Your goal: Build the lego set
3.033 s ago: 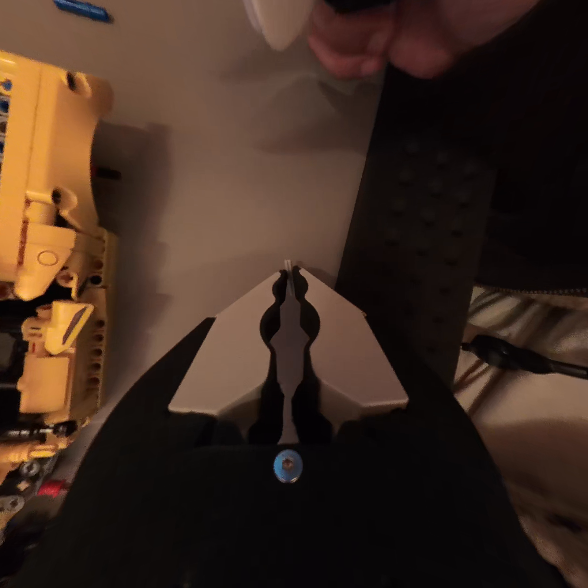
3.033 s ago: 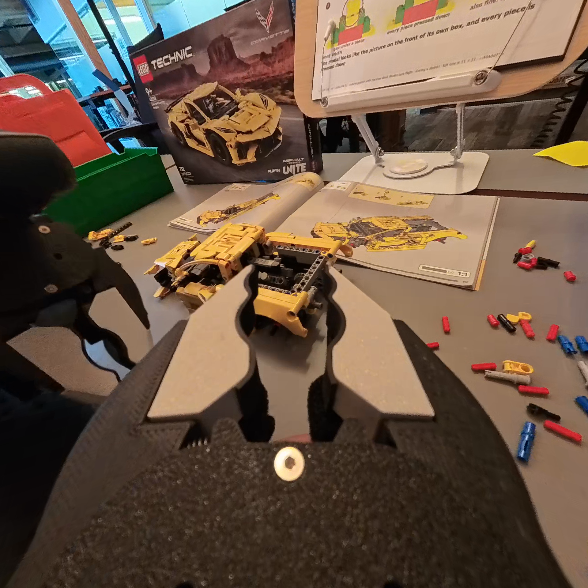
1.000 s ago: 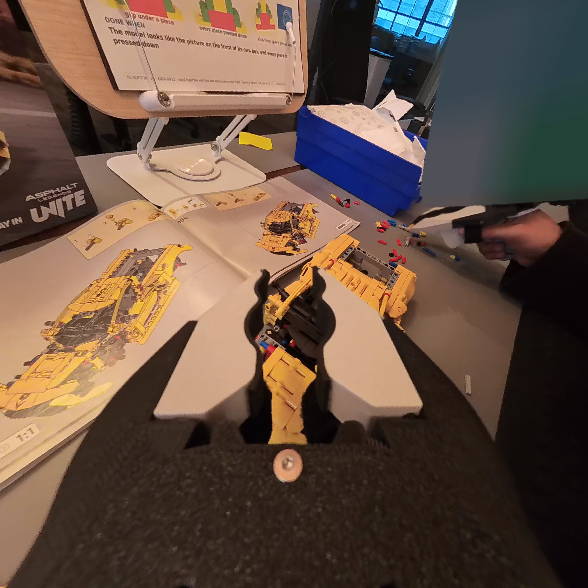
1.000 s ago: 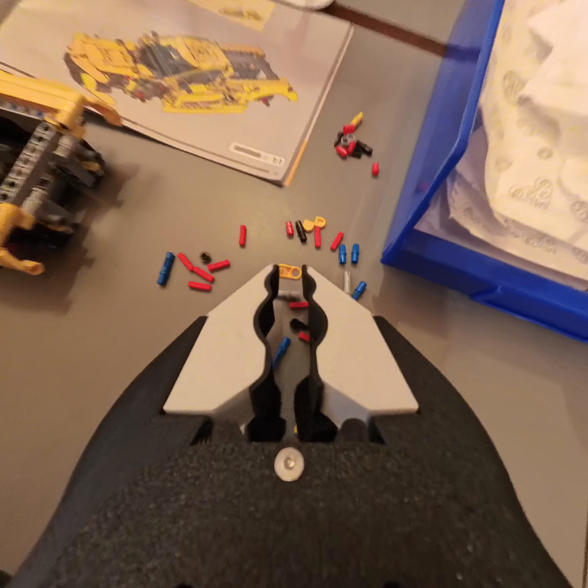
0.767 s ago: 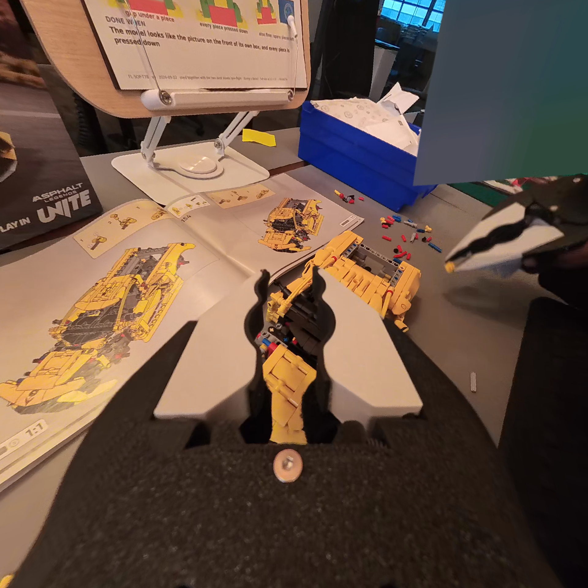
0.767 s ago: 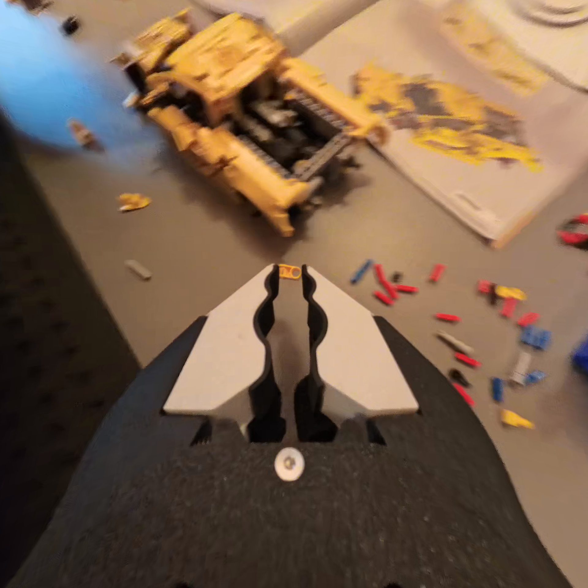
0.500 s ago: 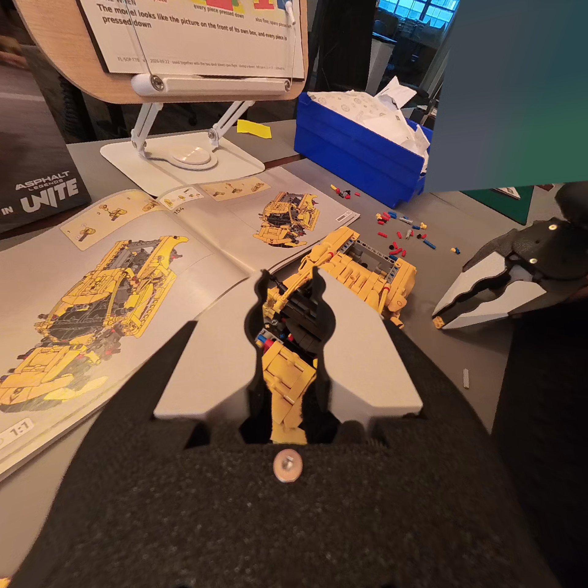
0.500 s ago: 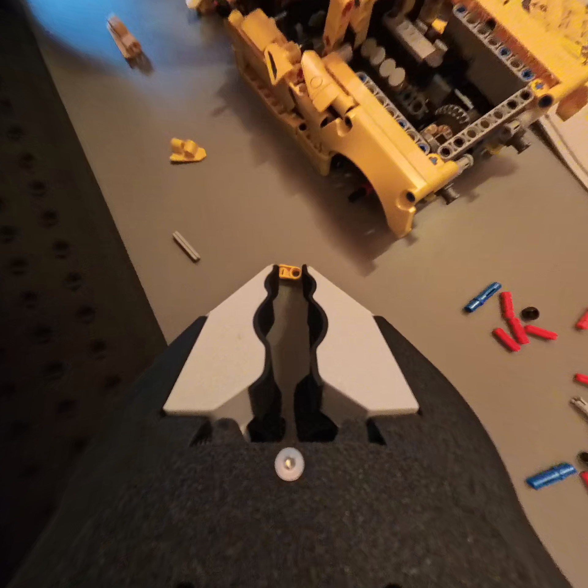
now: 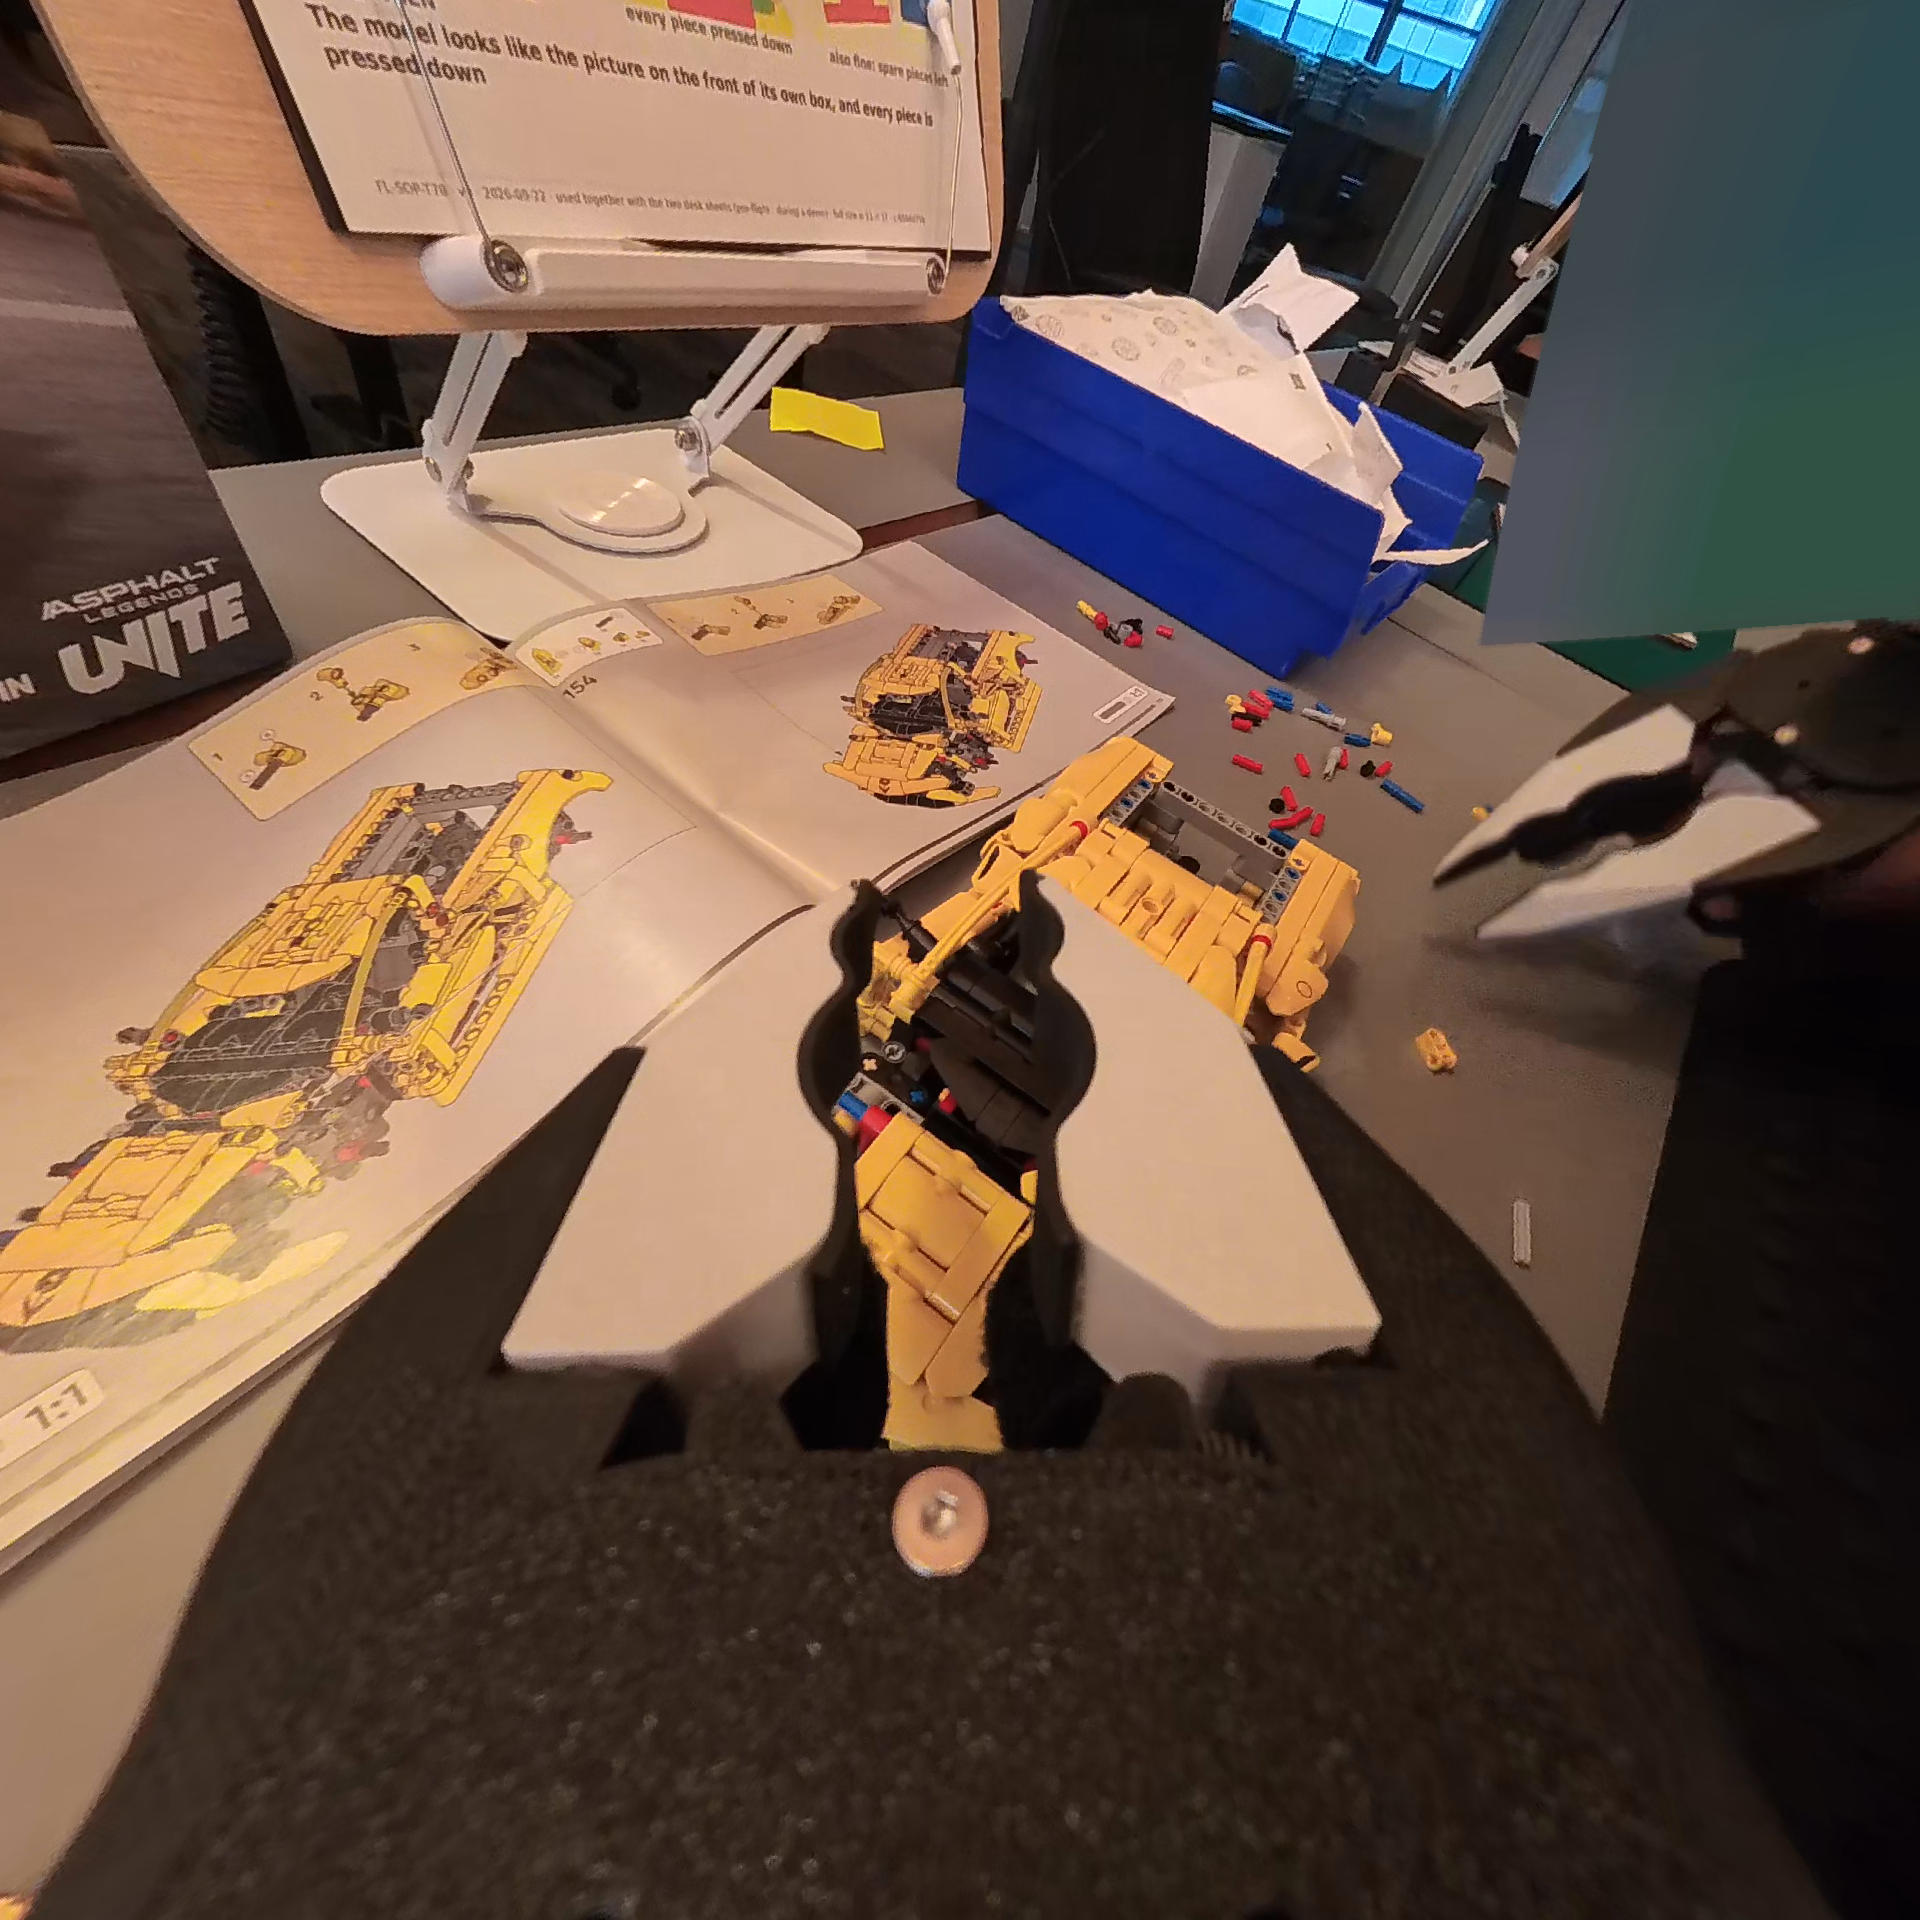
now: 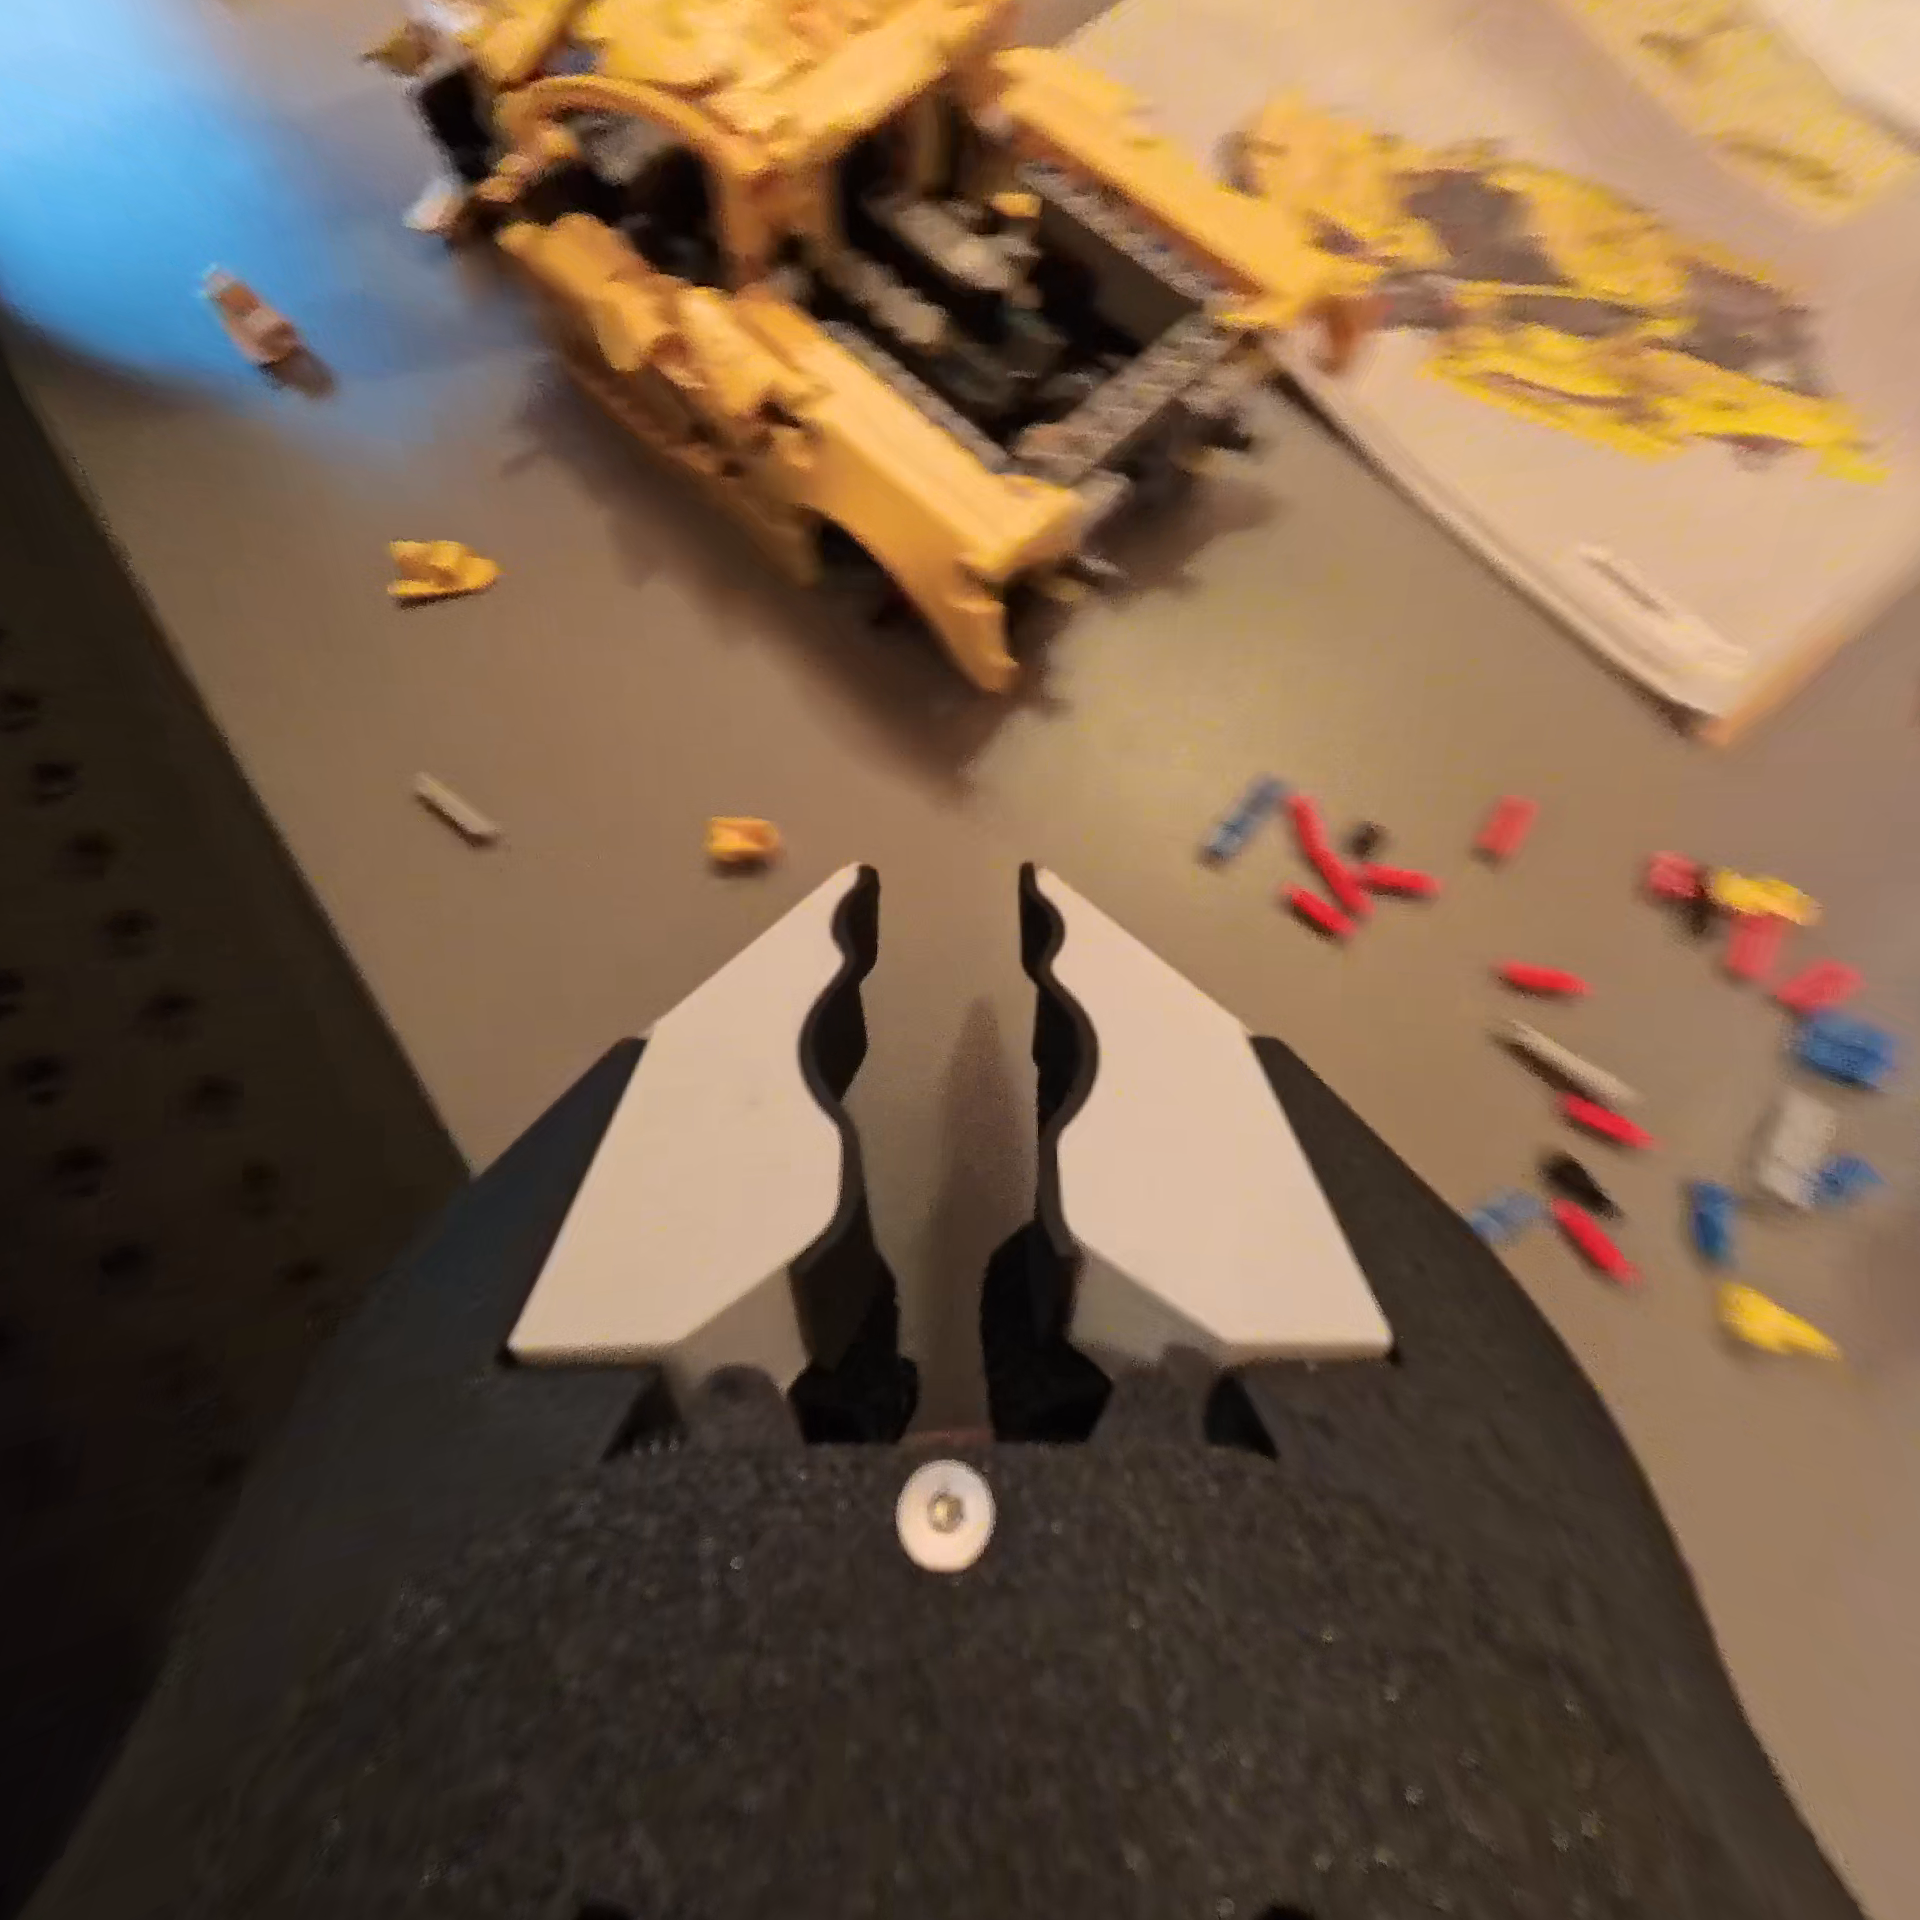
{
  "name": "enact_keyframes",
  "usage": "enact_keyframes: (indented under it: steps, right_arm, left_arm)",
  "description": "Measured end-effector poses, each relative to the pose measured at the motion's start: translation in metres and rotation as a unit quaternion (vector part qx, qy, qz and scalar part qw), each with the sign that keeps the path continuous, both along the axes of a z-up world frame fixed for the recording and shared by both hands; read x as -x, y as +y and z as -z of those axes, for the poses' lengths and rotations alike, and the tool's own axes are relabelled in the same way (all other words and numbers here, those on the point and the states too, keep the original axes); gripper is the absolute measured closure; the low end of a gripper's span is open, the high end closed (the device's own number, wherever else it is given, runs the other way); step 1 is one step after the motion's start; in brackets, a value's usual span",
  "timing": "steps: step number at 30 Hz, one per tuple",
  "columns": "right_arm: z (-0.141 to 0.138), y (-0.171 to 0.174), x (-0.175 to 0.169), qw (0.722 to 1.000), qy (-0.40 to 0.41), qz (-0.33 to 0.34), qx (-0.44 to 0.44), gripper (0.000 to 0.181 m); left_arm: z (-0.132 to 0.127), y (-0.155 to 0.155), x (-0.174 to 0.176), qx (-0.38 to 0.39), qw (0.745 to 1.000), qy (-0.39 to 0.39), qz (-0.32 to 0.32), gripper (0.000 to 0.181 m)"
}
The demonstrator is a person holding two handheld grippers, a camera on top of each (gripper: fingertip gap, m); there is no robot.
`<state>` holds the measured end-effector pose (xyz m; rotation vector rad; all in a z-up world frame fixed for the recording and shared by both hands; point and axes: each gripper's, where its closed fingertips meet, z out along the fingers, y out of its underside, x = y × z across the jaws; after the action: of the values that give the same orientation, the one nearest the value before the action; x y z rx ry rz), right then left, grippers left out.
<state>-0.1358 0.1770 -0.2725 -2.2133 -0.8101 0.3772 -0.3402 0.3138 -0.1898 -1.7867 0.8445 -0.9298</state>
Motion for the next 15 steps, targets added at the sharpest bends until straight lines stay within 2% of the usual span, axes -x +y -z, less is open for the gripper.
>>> enact_keyframes:
  steps: [3, 6, 10, 15]
  right_arm:
    - [-0.008, 0.013, -0.07, 0.994, -0.026, 0.096, -0.035, 0.156]
    - [0.002, 0.021, -0.143, 0.978, -0.042, 0.199, -0.038, 0.158]
    - [0.021, 0.026, -0.175, 0.971, 0.009, 0.238, -0.015, 0.157]
    - [0.022, 0.037, -0.182, 0.974, -0.015, 0.222, -0.038, 0.155]
  left_arm:
    - [0.0, 0.0, 0.0, 0.001, 1.0, 0.0, 0.001, 0.154]
    - [0.001, 0.0, 0.0, 0.0, 1.0, 0.001, 0.001, 0.154]
    - [0.002, 0.0, -0.001, 0.0, 1.0, 0.005, 0.001, 0.154]
    - [0.003, 0.0, -0.001, -0.002, 1.0, 0.005, 0.001, 0.154]
